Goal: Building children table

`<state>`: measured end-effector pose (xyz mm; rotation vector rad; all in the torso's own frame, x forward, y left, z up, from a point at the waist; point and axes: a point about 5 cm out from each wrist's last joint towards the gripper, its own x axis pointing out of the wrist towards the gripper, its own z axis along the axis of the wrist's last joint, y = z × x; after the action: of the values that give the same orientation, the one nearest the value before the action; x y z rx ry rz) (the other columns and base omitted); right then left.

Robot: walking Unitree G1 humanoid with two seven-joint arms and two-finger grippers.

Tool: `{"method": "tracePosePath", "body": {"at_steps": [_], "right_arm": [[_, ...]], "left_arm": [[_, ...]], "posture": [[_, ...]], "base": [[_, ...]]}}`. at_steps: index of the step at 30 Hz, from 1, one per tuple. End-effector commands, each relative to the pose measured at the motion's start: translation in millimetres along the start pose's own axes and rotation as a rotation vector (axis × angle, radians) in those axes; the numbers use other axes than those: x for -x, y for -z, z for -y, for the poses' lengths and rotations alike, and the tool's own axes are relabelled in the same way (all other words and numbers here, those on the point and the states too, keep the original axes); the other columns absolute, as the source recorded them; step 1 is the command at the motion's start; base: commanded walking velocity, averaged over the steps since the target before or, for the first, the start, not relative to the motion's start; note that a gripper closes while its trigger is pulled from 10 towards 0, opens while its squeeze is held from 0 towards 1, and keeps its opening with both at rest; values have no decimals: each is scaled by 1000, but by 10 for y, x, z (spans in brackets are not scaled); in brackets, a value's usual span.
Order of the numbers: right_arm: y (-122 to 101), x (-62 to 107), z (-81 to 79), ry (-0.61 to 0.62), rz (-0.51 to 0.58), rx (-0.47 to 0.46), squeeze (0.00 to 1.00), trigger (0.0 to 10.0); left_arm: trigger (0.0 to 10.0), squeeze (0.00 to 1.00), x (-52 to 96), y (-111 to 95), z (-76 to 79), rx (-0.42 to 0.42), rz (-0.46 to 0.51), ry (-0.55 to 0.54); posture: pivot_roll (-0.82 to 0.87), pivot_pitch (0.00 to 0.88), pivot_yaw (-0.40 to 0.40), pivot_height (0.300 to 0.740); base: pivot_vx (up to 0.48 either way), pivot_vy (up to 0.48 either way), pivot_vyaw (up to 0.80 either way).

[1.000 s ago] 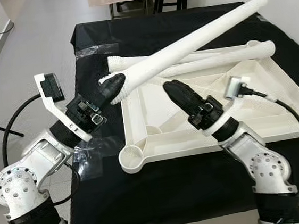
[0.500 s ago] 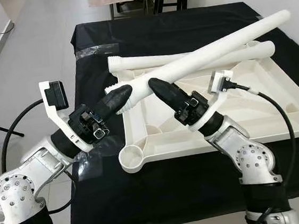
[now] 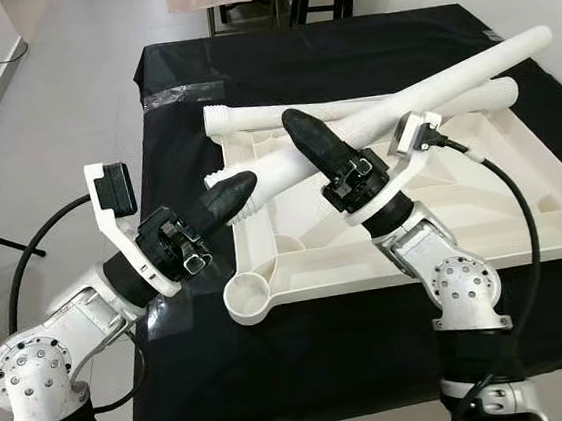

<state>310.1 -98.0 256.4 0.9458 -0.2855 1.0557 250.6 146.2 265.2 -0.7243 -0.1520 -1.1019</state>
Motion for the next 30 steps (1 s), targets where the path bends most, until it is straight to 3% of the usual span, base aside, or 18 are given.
{"method": "tracePosePath", "body": {"at_steps": [1, 15, 16, 17, 23, 25, 30], "right_arm": [[-1, -39, -67, -48, -1, -28, 0, 0], [-24, -46, -114, -68, -3, -32, 0, 0], [-35, -49, -106, -60, -2, -22, 0, 0], [-54, -53, -88, -43, -2, 0, 0, 0], [-160, -74, -4, 32, 29, 93, 0, 0], [-333, -98, 76, 106, 75, 200, 0, 0], [-519, -107, 103, 157, 119, 300, 0, 0]], "left_arm": [[0, 0, 7, 61, 12, 11, -39, 23], [0, 0, 35, 98, -74, 3, -38, -17], [1961, 0, 40, 100, -98, -8, -37, -38], [10000, 1000, 47, 101, -133, -11, -31, -66], [10000, 1000, 93, 76, -175, -4, -5, -93], [10000, 1000, 182, 70, -191, -22, -22, -121], [10000, 1000, 287, 84, -184, -47, -50, -146]], "posture": [[68, 195, -70, 740], [67, 195, -68, 740], [68, 195, -68, 740], [66, 195, -67, 740], [66, 196, -67, 740], [69, 197, -66, 740], [71, 194, -67, 740]], "base": [[0, 0, 0], [0, 0, 0], [0, 0, 0], [0, 0, 0], [0, 0, 0], [0, 0, 0], [0, 0, 0]]}}
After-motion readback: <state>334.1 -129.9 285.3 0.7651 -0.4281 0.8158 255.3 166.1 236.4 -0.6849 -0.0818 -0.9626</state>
